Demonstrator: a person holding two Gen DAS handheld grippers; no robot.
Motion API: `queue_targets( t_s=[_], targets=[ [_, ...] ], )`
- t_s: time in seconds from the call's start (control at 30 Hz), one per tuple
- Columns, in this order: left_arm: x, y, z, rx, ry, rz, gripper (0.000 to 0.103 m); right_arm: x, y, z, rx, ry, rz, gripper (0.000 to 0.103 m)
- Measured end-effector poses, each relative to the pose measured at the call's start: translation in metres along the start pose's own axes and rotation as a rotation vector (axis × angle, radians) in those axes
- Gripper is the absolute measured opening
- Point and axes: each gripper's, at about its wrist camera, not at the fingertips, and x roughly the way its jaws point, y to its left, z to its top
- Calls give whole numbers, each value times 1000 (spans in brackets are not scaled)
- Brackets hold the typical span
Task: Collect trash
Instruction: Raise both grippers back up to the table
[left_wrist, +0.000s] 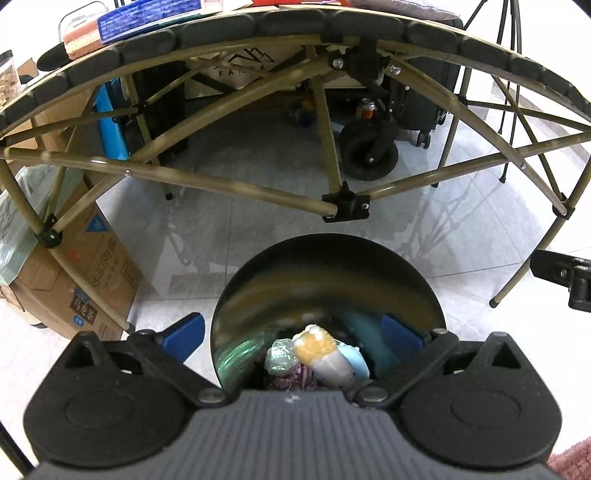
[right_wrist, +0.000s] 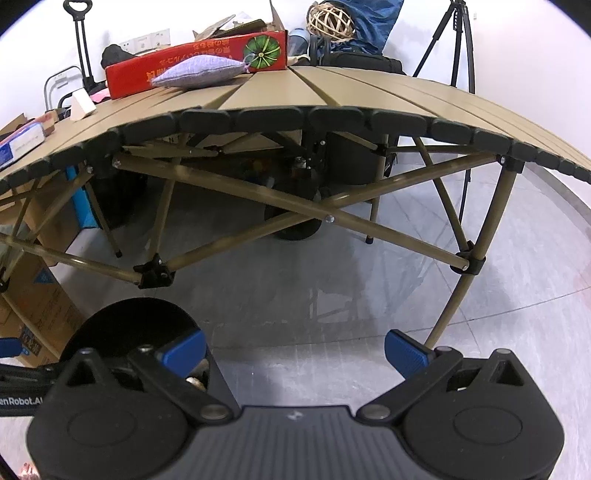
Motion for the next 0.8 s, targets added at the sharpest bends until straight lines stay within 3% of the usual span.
queue_targets(
  t_s=[0.47, 0.8],
  targets=[
    [-5, 1, 1, 3, -18, 5, 103, 1, 2, -1, -1, 5, 9, 103],
    [-29, 4, 1, 2, -85, 8, 103, -20, 6, -3, 9, -38, 60, 103]
  ],
)
